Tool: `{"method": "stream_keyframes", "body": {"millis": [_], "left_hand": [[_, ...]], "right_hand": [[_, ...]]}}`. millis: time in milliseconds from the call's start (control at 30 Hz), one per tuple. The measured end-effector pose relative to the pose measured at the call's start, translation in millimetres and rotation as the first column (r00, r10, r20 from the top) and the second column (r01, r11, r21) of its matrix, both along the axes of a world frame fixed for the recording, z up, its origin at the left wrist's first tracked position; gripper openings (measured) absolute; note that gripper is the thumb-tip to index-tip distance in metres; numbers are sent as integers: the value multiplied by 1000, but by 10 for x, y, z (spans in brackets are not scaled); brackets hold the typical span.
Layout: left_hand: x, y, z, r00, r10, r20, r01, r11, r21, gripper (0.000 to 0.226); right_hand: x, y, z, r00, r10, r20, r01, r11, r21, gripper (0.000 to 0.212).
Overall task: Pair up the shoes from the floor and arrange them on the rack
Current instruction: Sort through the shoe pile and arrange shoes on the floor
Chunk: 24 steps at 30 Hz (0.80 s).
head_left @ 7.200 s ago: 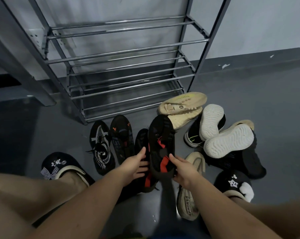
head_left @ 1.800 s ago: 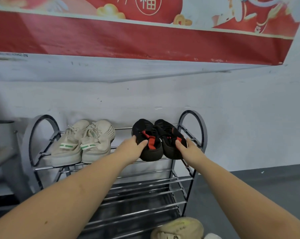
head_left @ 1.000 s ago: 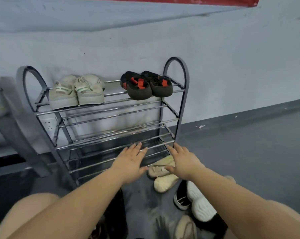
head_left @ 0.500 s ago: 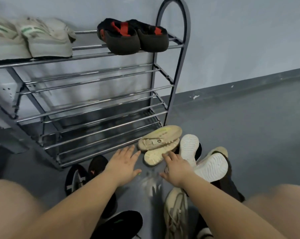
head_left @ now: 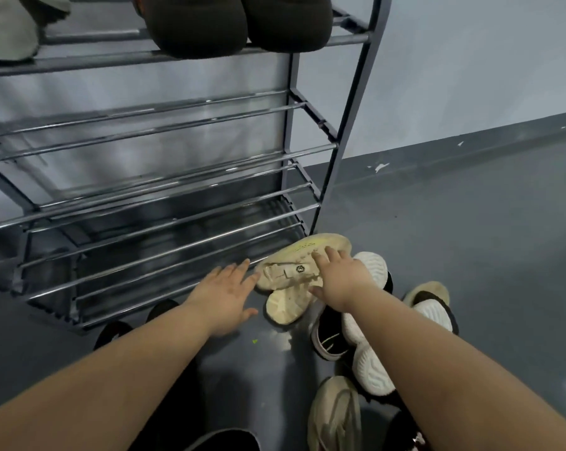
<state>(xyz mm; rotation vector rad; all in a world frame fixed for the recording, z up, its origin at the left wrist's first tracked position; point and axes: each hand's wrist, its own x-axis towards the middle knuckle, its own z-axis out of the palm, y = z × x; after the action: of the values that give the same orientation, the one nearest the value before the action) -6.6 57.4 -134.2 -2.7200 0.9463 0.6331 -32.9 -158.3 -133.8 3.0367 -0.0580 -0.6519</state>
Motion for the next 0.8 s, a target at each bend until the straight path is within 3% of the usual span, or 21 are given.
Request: {"method": "stream_keyframes", "body": {"millis": [133, 333, 567, 633, 800], "left_hand": [[257, -39, -261, 999, -19, -43, 19, 1000, -11, 72], [387, -49, -845, 971, 145, -189, -152, 988, -23, 72], [635, -294, -1286, 891, 333, -309, -389, 911, -140, 75], [667, -410, -1360, 819, 415, -397, -519, 830, -204, 75], [763, -617, -1542, 577, 540, -613, -804, 509, -309, 70]], "right_hand": [[342, -155, -201, 1000, -10, -25, 10, 1000, -9, 70], [496, -394, -738, 982, -156, -103, 161, 986, 36, 74], [767, -478, -1046, 943, -330, -46, 332, 942, 51, 80], [827, -521, -1094, 927, -372, -51, 375, 924, 75, 82], [926, -661, -1148, 855, -507, -112, 519, 836, 180, 86]]}}
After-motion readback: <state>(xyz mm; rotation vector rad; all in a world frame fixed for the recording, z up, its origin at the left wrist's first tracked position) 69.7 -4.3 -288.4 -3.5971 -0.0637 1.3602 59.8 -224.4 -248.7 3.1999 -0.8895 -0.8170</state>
